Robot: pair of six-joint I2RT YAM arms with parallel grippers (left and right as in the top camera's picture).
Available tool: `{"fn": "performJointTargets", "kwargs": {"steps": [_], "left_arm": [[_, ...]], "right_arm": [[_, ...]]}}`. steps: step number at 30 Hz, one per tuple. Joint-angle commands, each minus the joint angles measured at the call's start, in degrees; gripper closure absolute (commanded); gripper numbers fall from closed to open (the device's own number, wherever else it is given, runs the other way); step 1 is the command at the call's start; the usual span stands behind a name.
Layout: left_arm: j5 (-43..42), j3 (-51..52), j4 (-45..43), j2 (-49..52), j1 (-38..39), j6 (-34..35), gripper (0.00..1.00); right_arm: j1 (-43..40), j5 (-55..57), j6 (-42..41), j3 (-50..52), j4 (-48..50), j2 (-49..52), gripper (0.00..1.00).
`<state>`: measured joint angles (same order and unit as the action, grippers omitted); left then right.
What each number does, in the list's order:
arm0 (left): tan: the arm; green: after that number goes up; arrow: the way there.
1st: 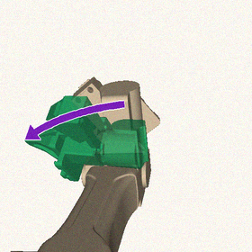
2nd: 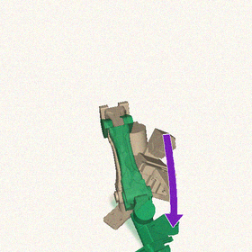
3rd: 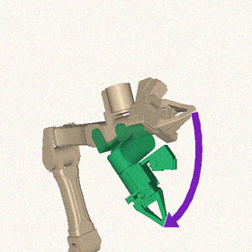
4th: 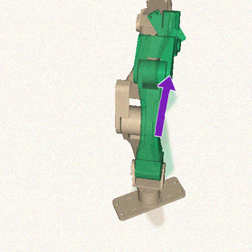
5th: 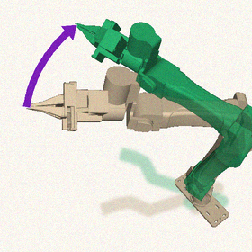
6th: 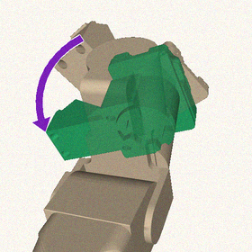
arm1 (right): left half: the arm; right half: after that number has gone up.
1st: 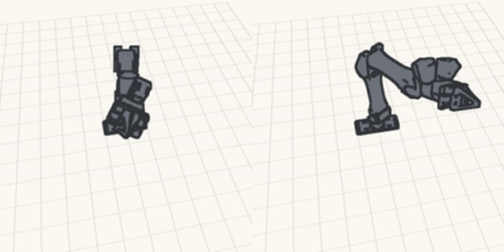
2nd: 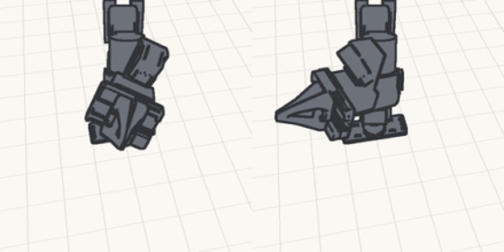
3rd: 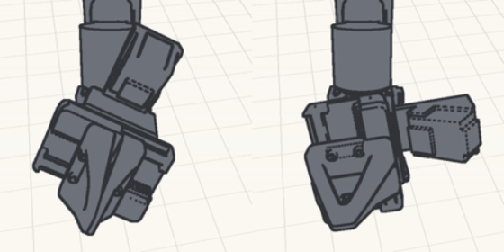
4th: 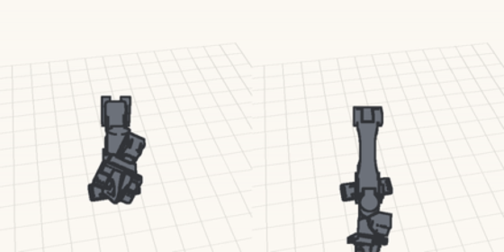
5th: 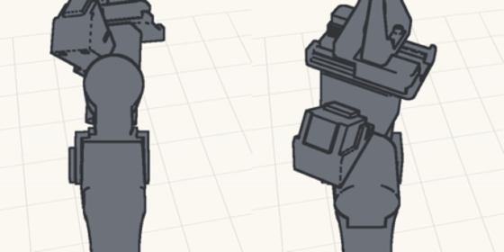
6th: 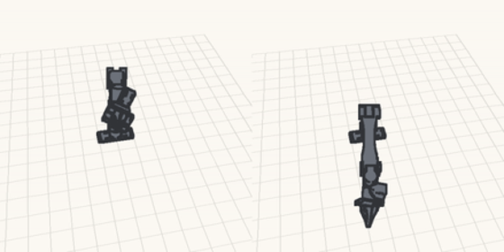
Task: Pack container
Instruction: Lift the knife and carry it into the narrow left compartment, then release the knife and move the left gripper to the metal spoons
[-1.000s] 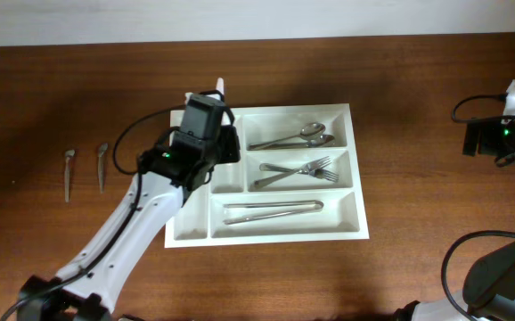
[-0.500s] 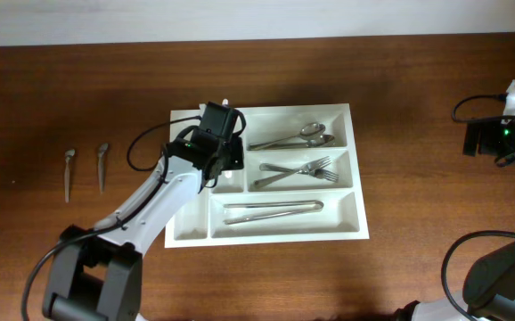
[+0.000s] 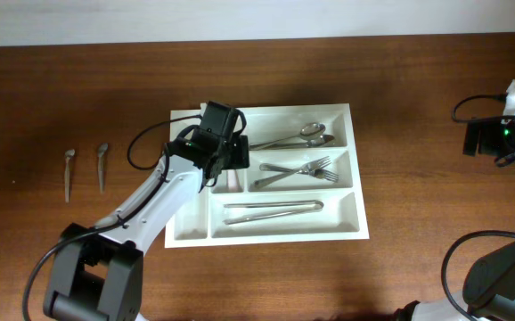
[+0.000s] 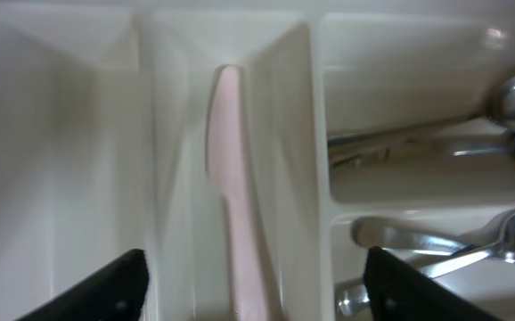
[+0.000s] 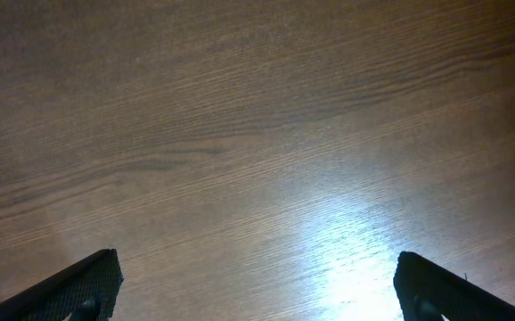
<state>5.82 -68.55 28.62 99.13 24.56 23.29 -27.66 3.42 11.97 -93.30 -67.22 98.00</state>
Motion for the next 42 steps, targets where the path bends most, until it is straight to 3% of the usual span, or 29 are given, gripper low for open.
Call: {"fn": "performJointTargets", "kwargs": {"steps": [1,3,6,10,15,18,21,24,26,32,38,42], "left_arm": [[1.2,-5.1,0.3,-1.4,-1.7,-1.1,0.08],[1.2,-7.6,0.6,-2.7,-3.0,-1.2,0.01],[2.3,-10.7,0.7,-4.7,-5.5,-4.4,0.01],[10.8,-11.8,2.5,-7.2,-10.1,-4.5,0.01],[13.5,-11.8,11.0,-6.9,-18.7,-0.3,0.01],[13.4,-11.8,16.2,-6.1,-24.3,-1.5,0.01],[9.3,-11.8,17.5,-4.7,-28.9,-13.9,0.01],[-3.7,-11.8,17.6,-3.3,-32.5,-28.8,0.01],[-10.4,-11.8,17.7,-2.3,-34.5,-32.6,0.01],[-11.8,-13.0,18.7,2.8,-37.1,-33.5,0.01],[-6.4,-16.2,19.0,9.1,-37.2,-33.5,0.01],[-3.5,-19.0,19.0,12.1,-38.0,-29.3,0.01]], "right_arm": [[-0.1,-0.3,-0.4,0.4,0.0,0.1,0.01],[-0.1,-0.3,-0.4,0.4,0.0,0.1,0.01],[-0.1,-0.3,-0.4,0.4,0.0,0.1,0.01],[-0.1,-0.3,-0.4,0.4,0.0,0.1,0.01],[-0.1,-0.3,-0.4,0.4,0.0,0.1,0.01],[-0.1,-0.3,-0.4,0.4,0.0,0.1,0.01],[-0.1,-0.3,-0.4,0.4,0.0,0.1,0.01],[-0.1,-0.3,-0.4,0.4,0.0,0.1,0.01],[-0.1,-0.3,-0.4,0.4,0.0,0.1,0.01],[-0.1,-0.3,-0.4,0.4,0.0,0.1,0.01],[-0.1,-0.3,-0.4,0.4,0.0,0.1,0.01],[-0.1,-0.3,-0.4,0.4,0.0,0.1,0.01]]}}
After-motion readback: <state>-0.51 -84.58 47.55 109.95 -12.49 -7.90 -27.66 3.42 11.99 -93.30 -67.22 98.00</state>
